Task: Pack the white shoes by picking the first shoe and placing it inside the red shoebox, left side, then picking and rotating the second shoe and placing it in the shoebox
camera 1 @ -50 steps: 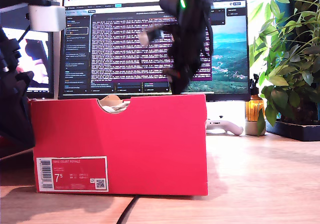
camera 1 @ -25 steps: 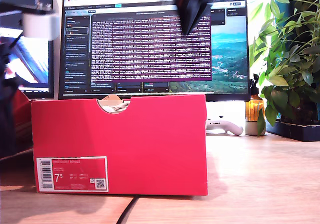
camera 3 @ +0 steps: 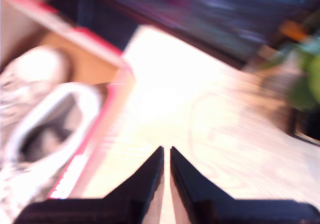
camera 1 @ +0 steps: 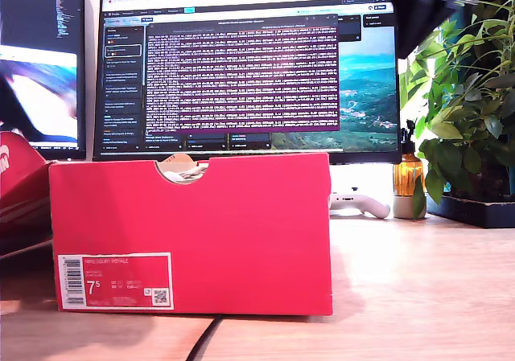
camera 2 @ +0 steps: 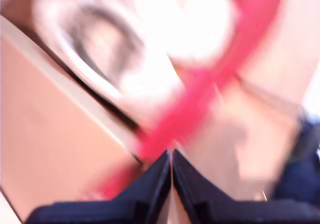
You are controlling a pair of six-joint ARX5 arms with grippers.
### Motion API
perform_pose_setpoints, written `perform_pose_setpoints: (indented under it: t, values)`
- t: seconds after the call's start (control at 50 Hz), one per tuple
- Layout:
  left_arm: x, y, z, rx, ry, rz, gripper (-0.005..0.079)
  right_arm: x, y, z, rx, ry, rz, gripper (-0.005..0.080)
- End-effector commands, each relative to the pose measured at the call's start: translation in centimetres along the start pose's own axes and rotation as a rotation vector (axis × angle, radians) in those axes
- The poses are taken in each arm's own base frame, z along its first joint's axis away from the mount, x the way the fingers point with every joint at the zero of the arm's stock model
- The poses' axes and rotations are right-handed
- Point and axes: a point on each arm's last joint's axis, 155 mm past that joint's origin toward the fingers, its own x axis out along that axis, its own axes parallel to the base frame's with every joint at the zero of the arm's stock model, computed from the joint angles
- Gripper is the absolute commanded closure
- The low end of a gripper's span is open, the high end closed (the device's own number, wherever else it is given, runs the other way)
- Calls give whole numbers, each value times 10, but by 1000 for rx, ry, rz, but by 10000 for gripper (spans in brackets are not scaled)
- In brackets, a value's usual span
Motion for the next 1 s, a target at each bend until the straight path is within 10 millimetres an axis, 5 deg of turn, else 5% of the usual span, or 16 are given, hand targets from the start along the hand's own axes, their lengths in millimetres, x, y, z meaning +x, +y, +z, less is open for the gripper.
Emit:
perform_pose_setpoints:
  t: [0.0, 0.24, 0.56, 0.8, 0.98]
  values:
    - [0, 11, 5, -33, -24, 29, 761, 18, 11, -15, 1, 63, 26, 757]
    - [-3, 41, 15, -112, -100, 76, 761, 40, 8, -38, 45, 60, -6, 757]
    - [-15, 77, 34, -227, -253, 96, 761, 60, -11, -93, 79, -56, -97, 757]
    - [-16, 107, 29, -347, -338, 181, 761, 64, -18, -121, 96, -203, -133, 757]
    - [-8, 107, 19, -355, -353, 191, 761, 68, -38, -153, 132, -248, -203, 757]
